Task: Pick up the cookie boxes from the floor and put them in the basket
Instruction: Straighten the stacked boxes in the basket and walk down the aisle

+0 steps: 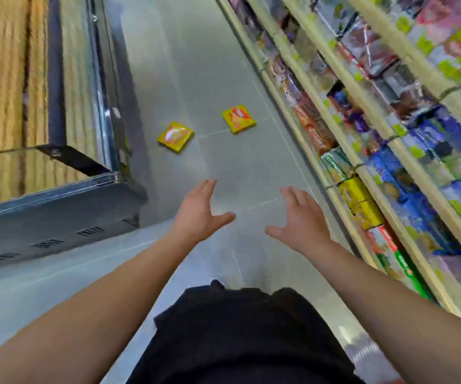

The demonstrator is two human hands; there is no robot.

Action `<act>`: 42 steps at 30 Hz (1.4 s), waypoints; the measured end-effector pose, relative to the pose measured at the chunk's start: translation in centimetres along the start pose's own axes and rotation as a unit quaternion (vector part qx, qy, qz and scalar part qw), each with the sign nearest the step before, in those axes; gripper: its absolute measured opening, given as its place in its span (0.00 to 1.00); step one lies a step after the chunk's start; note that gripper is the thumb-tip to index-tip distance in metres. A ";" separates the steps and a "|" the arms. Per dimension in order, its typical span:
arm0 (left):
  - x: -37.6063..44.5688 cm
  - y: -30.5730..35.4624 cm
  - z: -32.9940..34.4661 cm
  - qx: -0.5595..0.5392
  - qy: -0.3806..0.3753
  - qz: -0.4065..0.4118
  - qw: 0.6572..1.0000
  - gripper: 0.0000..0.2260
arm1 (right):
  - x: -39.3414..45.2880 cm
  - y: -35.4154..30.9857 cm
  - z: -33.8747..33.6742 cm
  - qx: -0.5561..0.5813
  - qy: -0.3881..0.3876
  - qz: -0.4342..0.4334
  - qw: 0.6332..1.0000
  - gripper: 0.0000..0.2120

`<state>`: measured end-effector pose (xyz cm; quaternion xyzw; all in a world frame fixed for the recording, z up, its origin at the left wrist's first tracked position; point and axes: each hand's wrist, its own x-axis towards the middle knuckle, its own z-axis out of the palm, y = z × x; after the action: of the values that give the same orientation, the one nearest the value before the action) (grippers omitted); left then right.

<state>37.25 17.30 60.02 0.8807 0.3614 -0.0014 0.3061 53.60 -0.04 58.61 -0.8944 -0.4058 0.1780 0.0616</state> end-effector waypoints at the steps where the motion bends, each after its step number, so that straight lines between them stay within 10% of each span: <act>1: 0.5 -0.9 -0.7 -0.005 0.005 -0.009 1.000 0.41 | 1.1 -1.0 -0.3 -0.005 0.000 -0.009 1.000 0.49; 20: 23.3 -10.0 -11.5 -0.052 0.115 -0.242 0.962 0.44 | 35.8 -11.6 -7.1 -0.097 -0.087 -0.226 0.965 0.46; 42: 52.6 -24.0 -18.4 -0.140 0.089 -0.313 0.935 0.40 | 71.1 -27.1 -4.2 -0.150 -0.169 -0.295 0.928 0.46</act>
<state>56.82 73.91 50.25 0.6680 0.6410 0.0316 0.3767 79.21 71.24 50.39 -0.6896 -0.6777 0.2378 -0.0932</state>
